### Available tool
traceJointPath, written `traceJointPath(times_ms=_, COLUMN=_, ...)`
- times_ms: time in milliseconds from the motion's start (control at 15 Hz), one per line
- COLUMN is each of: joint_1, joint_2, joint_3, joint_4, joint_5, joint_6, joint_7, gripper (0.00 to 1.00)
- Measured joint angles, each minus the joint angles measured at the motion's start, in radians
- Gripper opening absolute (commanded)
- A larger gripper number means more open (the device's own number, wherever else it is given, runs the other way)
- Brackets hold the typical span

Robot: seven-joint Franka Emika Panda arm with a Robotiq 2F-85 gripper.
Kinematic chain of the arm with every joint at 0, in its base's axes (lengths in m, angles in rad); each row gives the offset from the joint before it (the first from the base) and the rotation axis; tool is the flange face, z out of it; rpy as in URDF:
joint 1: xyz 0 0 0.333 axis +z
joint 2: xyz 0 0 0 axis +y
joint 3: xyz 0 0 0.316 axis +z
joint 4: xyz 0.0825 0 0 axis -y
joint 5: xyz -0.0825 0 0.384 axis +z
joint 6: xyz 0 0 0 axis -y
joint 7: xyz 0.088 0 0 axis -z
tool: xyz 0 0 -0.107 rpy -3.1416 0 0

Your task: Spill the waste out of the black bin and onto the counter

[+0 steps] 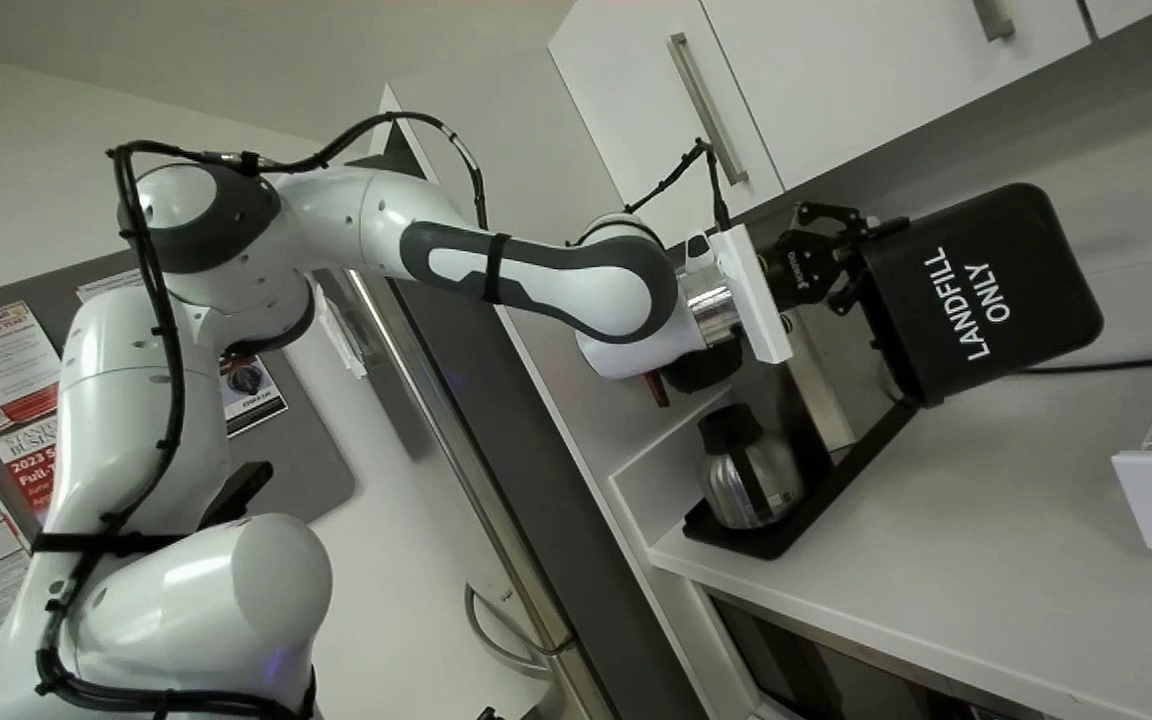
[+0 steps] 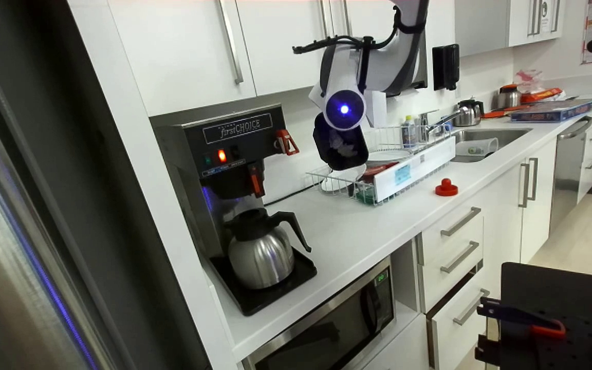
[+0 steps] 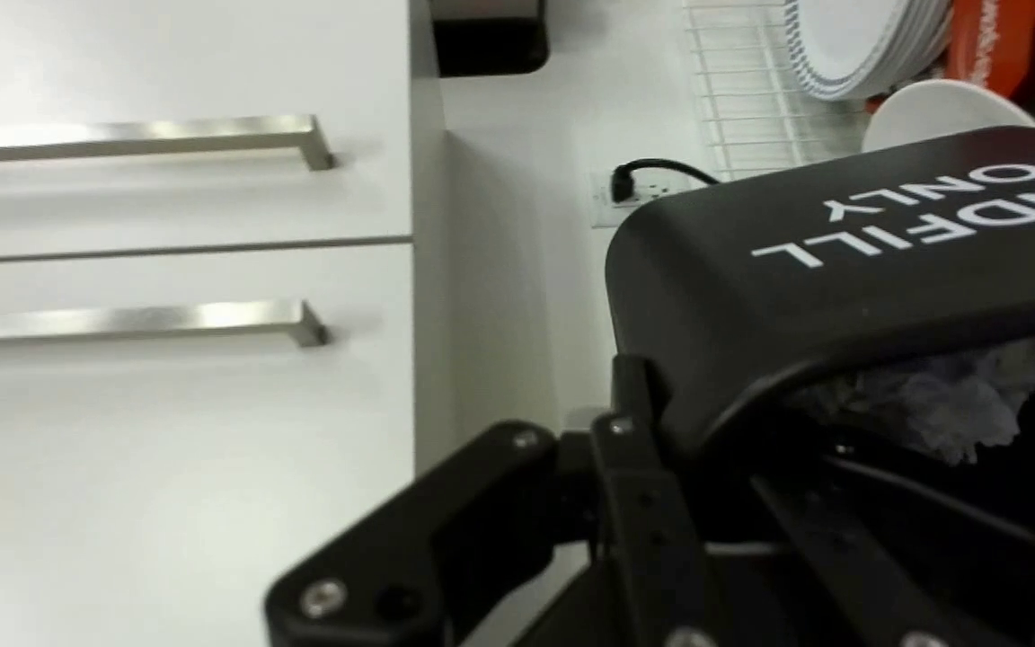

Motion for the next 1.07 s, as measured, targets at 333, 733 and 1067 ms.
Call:
traceJointPath(times_ms=333, joint_1=0.089, joint_2=0.041, joint_3=0.013, joint_4=-0.084, joint_5=-0.018, joint_6=-0.276, joint_7=0.081, gripper=0.02)
traceJointPath(times_ms=733, joint_1=0.079, joint_2=0.121, joint_3=0.073, joint_4=-0.145, joint_5=-0.006, joint_6=-0.451, joint_7=0.147, gripper=0.02)
traceJointPath(times_ms=1067, joint_1=-0.143, joint_2=0.098, joint_3=0.355, joint_4=-0.151, joint_5=-0.034, joint_6=-0.794, joint_7=0.140, gripper=0.02)
